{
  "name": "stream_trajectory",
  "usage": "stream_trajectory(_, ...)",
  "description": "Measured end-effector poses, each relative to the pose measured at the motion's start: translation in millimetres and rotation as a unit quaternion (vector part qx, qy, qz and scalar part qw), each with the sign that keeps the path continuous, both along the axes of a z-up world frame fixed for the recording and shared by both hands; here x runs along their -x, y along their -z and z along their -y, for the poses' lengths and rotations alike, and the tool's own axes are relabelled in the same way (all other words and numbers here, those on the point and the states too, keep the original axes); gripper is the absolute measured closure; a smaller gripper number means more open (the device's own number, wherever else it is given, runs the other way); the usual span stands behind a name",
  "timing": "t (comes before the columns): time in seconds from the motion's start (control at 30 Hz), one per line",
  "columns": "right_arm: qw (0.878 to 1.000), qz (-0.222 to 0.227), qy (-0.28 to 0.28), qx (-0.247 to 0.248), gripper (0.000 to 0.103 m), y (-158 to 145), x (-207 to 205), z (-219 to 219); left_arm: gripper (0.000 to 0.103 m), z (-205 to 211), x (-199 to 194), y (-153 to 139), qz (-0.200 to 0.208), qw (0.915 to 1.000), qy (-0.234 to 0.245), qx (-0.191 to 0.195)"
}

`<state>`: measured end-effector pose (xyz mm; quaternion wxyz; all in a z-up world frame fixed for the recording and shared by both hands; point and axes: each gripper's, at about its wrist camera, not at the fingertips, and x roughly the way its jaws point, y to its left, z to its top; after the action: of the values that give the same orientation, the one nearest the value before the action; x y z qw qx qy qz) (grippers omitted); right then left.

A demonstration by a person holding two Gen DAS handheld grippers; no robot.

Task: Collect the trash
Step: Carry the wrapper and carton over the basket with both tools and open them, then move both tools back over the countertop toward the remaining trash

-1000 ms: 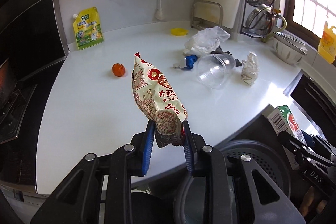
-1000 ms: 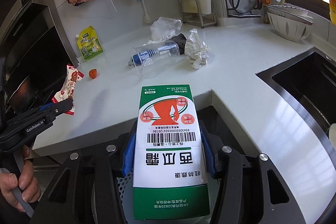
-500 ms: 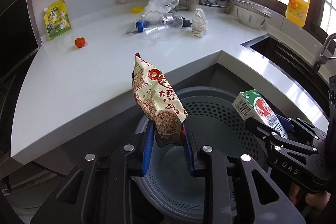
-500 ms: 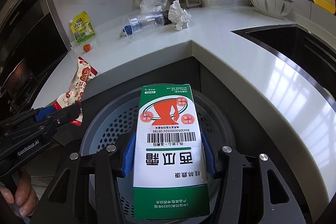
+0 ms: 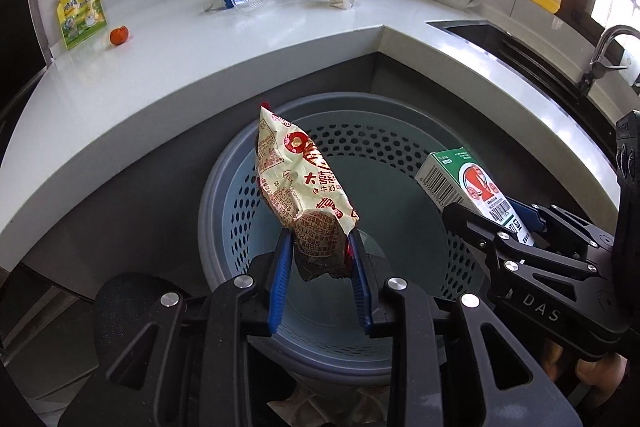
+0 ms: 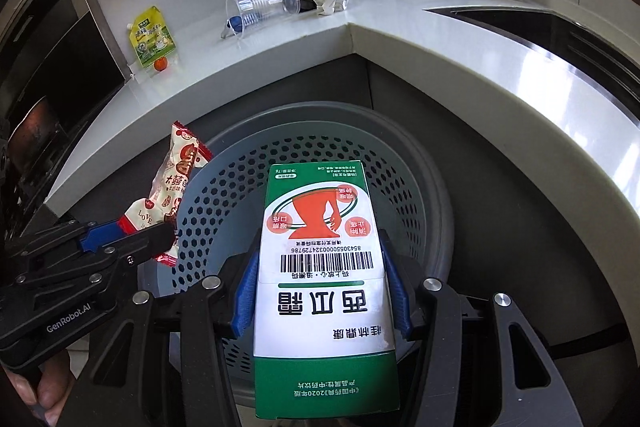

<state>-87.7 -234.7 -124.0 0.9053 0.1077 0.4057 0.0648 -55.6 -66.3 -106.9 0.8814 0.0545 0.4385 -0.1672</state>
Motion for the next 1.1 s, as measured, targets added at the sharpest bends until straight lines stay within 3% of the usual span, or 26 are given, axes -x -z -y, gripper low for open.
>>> stream_trajectory(0.67, 1.0, -0.014, 0.0, -0.008, 0.051, 4.0, -2.8, 3.1, 0.068, -6.4, -3.2, 6.8, -0.016, 0.9998, -0.01, -0.003)
stream_trajectory(0.73, 1.0, -0.013, 0.001, -0.009, 0.051, 3.6, -2.9, 3.5, 0.064, -7.0, -3.2, 6.6, -0.015, 0.9998, -0.011, -0.004)
stream_trajectory(0.83, 1.0, -0.013, 0.001, -0.014, 0.031, 3.1, -3.8, 4.4, 0.048, -9.5, -2.8, 4.9, -0.01, 0.9998, -0.016, -0.004)
stream_trajectory(0.87, 1.0, -0.01, 0.0, -0.018, 0.031, 2.2, -3.1, 4.9, 0.041, -10.7, -2.6, 4.0, -0.007, 0.9998, -0.019, -0.004)
stream_trajectory(1.1, 1.0, -0.011, -0.001, -0.02, 0.031, 2.8, -2.9, 4.2, 0.037, -14.7, -4.7, 4.2, -0.007, 0.9996, -0.027, -0.002)
